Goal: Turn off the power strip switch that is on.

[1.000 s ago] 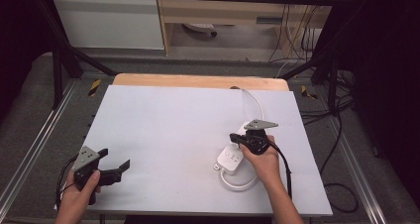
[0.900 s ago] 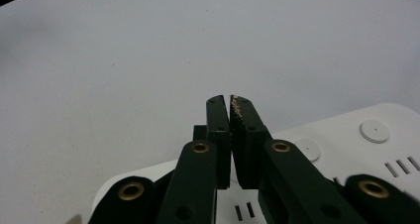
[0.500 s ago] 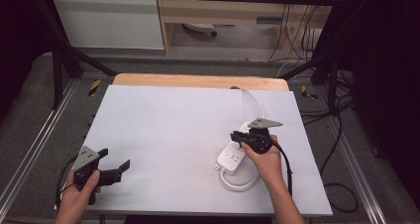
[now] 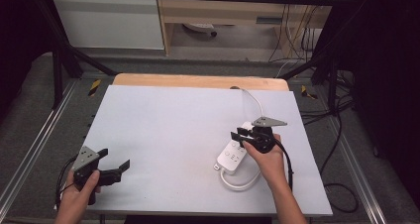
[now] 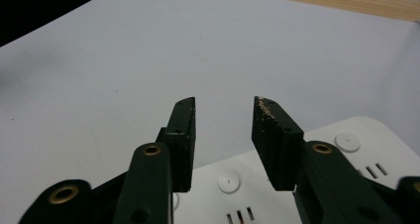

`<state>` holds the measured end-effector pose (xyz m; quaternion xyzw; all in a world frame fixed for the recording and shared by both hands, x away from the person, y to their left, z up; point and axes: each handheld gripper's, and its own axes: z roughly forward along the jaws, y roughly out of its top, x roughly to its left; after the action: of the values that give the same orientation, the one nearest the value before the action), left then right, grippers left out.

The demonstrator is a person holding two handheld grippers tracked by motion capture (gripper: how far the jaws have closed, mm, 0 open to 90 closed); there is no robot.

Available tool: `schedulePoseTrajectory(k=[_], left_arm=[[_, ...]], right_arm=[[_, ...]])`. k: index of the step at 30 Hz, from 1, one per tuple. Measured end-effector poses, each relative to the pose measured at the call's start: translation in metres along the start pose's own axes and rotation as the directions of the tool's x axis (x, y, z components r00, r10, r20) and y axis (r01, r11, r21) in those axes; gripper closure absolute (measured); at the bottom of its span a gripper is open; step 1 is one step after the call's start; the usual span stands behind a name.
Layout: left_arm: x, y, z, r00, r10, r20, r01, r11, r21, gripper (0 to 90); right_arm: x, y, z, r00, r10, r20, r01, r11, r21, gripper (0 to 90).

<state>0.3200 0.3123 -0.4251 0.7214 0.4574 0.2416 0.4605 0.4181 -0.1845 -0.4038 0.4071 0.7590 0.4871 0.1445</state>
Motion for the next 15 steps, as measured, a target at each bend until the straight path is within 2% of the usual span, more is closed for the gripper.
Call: schedulePoseTrajectory(k=[7,15], left_arm=[[0.0003,0.0,-0.0001,1.0,0.001,-0.001,-0.001,1.0,0.0,6.3],[0.0003,0.0,-0.0001,1.0,-0.001,-0.001,0.001,1.0,-0.001,6.3]], right_arm=[[-0.0031,0.0019,-0.0052,0.9997,0.017,0.019,-0.017,1.0,-0.025,50.7],[-0.0052,0.003,-0.0081,0.9988,0.029,0.04,-0.027,0.998,-0.058,33.6]])
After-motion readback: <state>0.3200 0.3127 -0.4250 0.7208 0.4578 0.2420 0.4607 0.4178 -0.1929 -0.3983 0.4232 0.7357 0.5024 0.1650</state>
